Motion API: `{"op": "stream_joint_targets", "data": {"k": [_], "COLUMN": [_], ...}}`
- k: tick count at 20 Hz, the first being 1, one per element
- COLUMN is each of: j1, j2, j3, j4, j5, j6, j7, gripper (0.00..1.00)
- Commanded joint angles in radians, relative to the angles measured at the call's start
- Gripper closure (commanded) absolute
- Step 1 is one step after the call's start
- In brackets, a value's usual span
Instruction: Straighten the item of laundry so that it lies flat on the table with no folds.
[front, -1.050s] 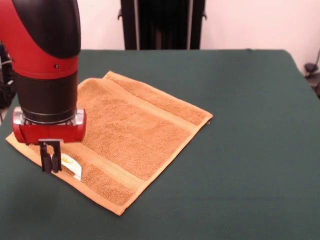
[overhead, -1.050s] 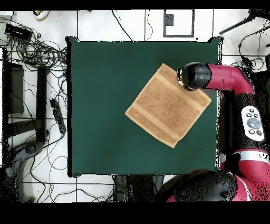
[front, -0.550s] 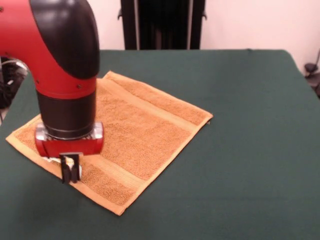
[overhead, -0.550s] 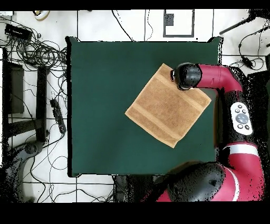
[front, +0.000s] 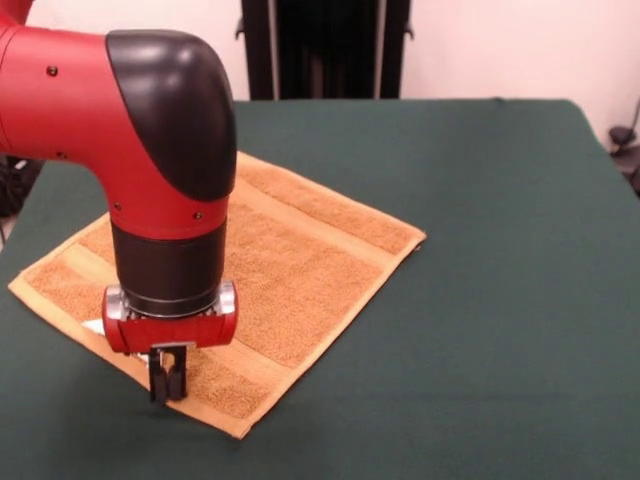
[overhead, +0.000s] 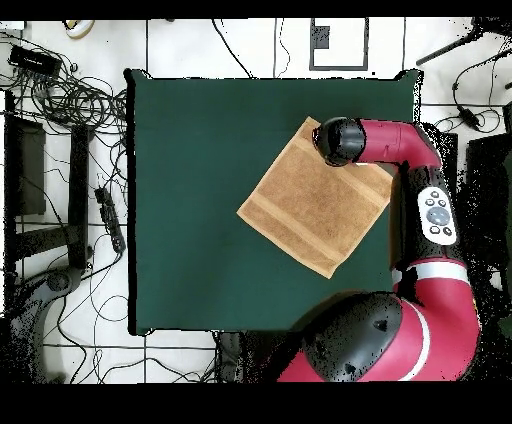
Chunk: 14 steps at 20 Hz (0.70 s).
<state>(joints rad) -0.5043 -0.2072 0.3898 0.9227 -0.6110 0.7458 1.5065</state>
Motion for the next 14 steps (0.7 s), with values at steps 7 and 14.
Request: {"op": "stream_joint_targets", "data": {"k": [7, 14], "j1": [0.055, 0.006], "j2": [0.071, -0.209], "j3": [0.075, 0.062], "j4": [0.054, 0.254], "j5": [-0.042, 0.025], "j6": [-0.117, 0.048], "j7": [-0.14, -0.213], "gripper": [1.0, 1.0]}}
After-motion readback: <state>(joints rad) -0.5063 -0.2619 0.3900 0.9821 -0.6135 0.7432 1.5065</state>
